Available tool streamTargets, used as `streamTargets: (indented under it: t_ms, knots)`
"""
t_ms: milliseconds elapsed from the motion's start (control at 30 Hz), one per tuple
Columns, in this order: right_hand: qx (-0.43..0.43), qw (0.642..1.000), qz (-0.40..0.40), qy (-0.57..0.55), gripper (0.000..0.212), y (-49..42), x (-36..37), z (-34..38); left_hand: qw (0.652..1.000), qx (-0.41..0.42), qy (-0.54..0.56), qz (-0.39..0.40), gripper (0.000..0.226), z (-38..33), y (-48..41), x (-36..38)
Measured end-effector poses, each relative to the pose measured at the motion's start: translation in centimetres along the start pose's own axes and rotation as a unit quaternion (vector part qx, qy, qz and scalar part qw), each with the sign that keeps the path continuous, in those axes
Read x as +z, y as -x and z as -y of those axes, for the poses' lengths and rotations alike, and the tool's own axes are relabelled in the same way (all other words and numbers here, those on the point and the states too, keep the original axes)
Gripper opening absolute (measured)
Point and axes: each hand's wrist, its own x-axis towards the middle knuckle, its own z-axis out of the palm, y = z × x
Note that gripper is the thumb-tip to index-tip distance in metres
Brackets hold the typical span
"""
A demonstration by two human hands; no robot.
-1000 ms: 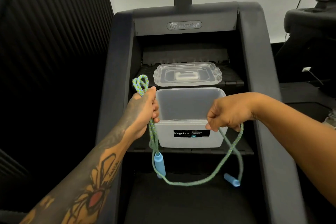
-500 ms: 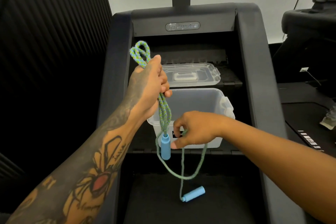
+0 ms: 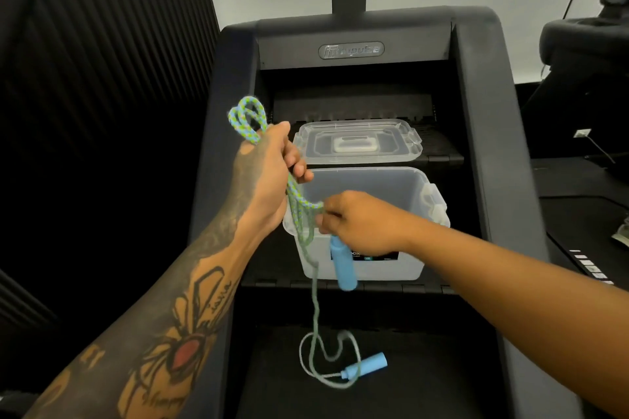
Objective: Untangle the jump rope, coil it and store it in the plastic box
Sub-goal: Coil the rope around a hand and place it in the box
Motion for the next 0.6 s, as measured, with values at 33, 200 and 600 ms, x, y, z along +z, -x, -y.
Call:
streamTargets:
  t_ms: [33,200,600]
  knots:
    - [0.009,0.999,0.002,-0.031,0.033,0.0,-0.8,0.1,1.000,0.002,-0.002,-0.012,0.050,0.3,0.0,-0.4]
    - [0.006,0.963,-0.016,-0.268,0.021,0.0,-4.4,0.9,0.995,-0.023,-0.059,-0.075,0.035,2.2,0.6,-1.5]
    - [0.038,0.891,-0.065,-0.448,0.024,-0.5,-9.2,6.5,0.979,-0.079,-0.174,0.066,0.064,1.1,2.7,-0.6]
